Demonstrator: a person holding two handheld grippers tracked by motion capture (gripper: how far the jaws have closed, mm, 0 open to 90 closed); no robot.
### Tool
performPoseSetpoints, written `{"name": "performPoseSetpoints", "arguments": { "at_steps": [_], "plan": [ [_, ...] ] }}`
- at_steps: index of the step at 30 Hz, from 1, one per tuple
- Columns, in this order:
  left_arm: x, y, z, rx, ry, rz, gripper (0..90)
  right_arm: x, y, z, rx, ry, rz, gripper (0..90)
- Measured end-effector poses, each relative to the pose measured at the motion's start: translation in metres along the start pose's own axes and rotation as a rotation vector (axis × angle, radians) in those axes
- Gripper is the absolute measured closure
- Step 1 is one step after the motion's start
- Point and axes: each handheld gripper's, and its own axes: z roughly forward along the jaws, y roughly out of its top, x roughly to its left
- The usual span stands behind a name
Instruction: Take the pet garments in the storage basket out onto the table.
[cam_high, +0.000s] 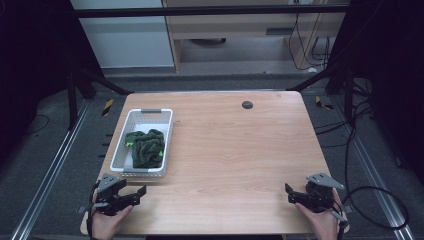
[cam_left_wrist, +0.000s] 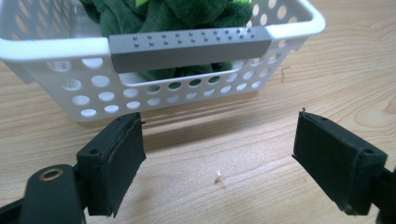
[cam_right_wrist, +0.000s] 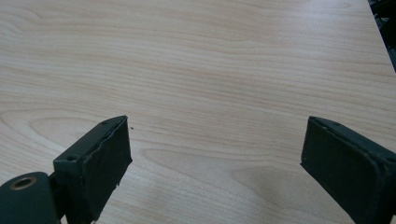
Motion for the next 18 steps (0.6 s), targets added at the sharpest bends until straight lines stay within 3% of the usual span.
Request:
{"name": "performPoseSetpoints", "arguments": {
  "at_steps": [18],
  "plan": [
    [0.004, 0.019, -0.023, -0.097, 0.016, -0.038, 15.4, 0.004, 0.001, -0.006, -0.046, 0.017, -0.009, 9.1]
  ]
}}
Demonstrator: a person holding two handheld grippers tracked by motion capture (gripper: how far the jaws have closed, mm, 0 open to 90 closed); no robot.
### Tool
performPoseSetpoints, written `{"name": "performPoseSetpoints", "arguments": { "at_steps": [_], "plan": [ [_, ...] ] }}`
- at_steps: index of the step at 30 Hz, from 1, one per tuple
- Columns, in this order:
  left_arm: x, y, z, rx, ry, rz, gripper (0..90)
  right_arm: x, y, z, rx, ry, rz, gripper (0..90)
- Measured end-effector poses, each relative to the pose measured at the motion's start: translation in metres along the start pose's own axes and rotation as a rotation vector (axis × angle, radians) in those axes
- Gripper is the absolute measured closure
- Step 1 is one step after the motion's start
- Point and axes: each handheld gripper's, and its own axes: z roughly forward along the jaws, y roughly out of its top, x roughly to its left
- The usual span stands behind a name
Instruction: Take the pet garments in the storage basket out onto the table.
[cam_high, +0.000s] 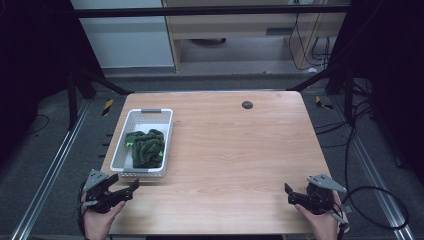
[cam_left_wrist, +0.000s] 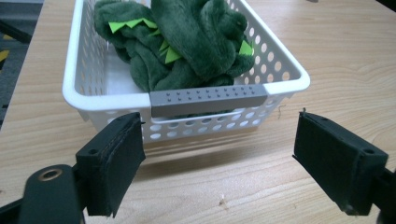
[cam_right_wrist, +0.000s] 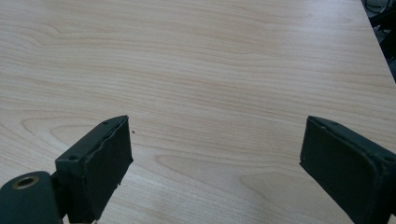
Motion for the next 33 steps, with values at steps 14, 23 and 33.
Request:
{"name": "performPoseSetpoints", "arguments": {
  "at_steps": [14, 23, 33],
  "plan": [
    [-0.004, 0.028, -0.005, -0.039, -0.03, 0.031, 15.4, 0.0, 0.0, 0.001, 0.004, -0.006, 0.0, 9.0],
    [-0.004, 0.047, -0.005, -0.057, -0.037, 0.047, 15.2, -0.002, 0.001, 0.002, 0.004, -0.012, 0.004, 8.7],
    [-0.007, 0.066, -0.001, -0.064, -0.042, 0.071, 15.6, -0.002, 0.002, 0.002, -0.005, -0.021, 0.004, 8.7]
  ]
}}
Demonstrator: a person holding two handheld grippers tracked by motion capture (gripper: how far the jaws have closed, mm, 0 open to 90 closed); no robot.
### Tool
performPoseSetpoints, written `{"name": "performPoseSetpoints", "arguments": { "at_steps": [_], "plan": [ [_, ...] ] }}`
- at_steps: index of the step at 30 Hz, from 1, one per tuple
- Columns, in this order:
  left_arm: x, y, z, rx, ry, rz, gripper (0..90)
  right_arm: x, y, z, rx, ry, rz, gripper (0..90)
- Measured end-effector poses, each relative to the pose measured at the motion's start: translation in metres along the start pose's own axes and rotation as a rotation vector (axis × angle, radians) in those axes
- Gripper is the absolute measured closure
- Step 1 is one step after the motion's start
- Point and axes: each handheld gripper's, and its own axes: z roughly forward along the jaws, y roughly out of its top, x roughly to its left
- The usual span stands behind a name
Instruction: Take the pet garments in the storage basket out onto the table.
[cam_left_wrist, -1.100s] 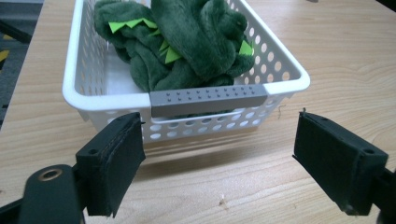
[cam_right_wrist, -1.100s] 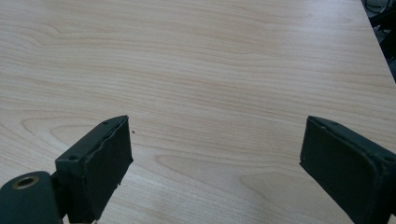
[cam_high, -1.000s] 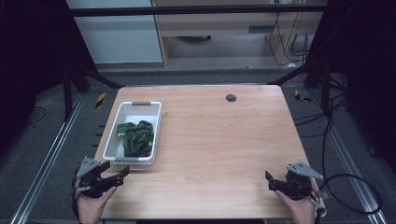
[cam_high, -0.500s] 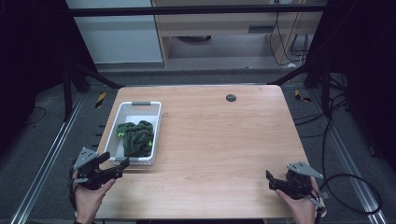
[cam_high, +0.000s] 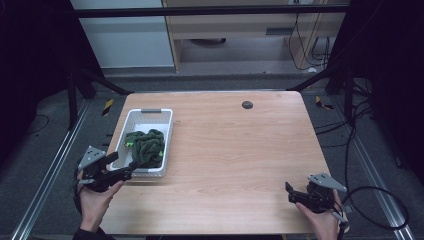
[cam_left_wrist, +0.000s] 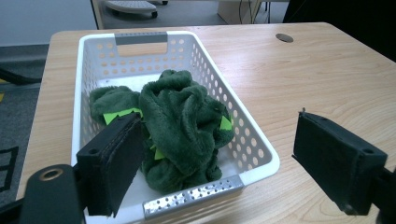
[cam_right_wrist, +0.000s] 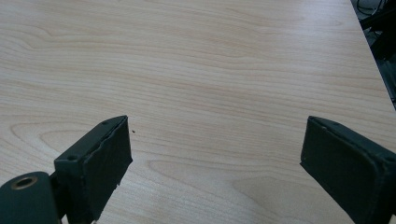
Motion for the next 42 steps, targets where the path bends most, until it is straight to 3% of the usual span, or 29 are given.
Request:
{"name": "performPoseSetpoints", "arguments": {
  "at_steps": [16, 30, 42],
  "plan": [
    [0.003, 0.021, 0.013, 0.018, 0.007, 0.018, 15.5, 0.0, 0.001, 0.0, 0.001, 0.008, 0.009, 8.7],
    [0.014, 0.037, 0.03, 0.103, 0.041, 0.037, 14.8, -0.001, 0.001, 0.002, 0.013, 0.014, 0.003, 8.7],
    [0.017, 0.044, 0.053, 0.176, 0.04, 0.059, 13.8, 0.0, 0.001, 0.003, 0.02, 0.026, 0.008, 8.7]
  ]
}}
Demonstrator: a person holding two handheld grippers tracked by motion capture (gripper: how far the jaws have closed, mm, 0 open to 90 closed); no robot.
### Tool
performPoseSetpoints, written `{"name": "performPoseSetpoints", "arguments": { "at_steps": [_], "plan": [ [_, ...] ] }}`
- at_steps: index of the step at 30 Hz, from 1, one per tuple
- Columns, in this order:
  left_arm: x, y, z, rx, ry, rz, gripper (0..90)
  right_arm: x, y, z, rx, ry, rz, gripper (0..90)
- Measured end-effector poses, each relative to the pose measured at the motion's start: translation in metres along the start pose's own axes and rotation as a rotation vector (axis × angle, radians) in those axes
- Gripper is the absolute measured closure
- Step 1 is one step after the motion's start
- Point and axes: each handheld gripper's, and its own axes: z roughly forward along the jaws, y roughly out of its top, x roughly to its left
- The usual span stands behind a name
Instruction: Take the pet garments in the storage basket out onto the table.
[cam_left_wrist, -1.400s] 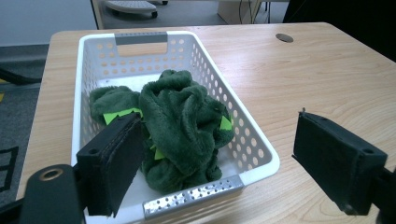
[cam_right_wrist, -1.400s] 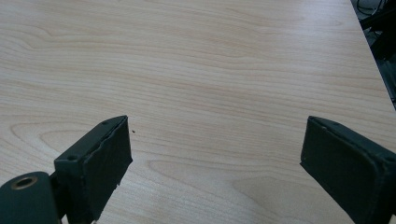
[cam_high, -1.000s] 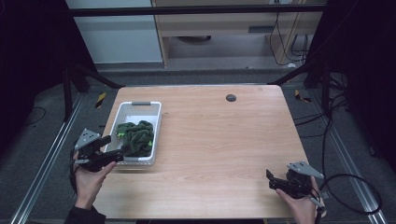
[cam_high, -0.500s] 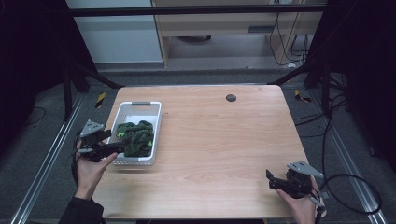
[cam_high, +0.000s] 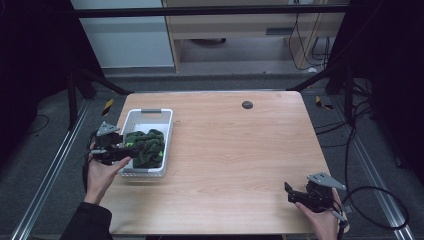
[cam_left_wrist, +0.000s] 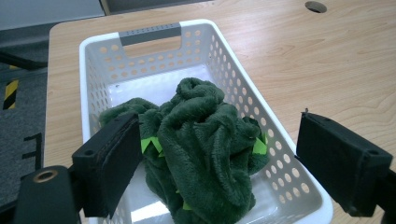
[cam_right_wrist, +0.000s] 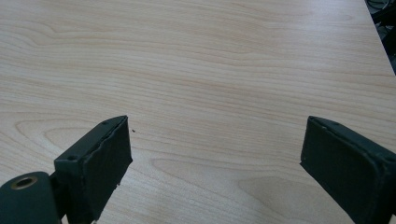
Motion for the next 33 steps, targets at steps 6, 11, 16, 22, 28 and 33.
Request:
{"name": "performPoseSetpoints", "arguments": {
  "at_steps": [6, 11, 16, 22, 28, 33],
  "plan": [
    [0.001, 0.002, 0.012, 0.045, 0.002, 0.015, 13.2, -0.001, 0.0, 0.001, 0.003, 0.0, -0.008, 8.7],
    [0.002, 0.005, 0.018, 0.066, 0.0, 0.019, 12.9, 0.0, 0.0, 0.001, 0.006, 0.004, -0.007, 8.6],
    [0.003, 0.006, 0.025, 0.096, -0.006, 0.029, 12.5, 0.0, 0.0, 0.001, 0.01, 0.008, -0.007, 8.6],
    [0.003, 0.01, 0.031, 0.134, -0.017, 0.053, 12.4, -0.001, -0.001, 0.002, 0.014, 0.014, -0.005, 8.4],
    [0.005, 0.011, 0.037, 0.16, -0.021, 0.057, 12.4, -0.001, -0.001, 0.002, 0.015, 0.014, -0.011, 8.2],
    [0.005, 0.011, 0.041, 0.185, -0.019, 0.069, 12.4, -0.001, -0.001, 0.003, 0.024, 0.015, -0.005, 8.1]
  ]
}}
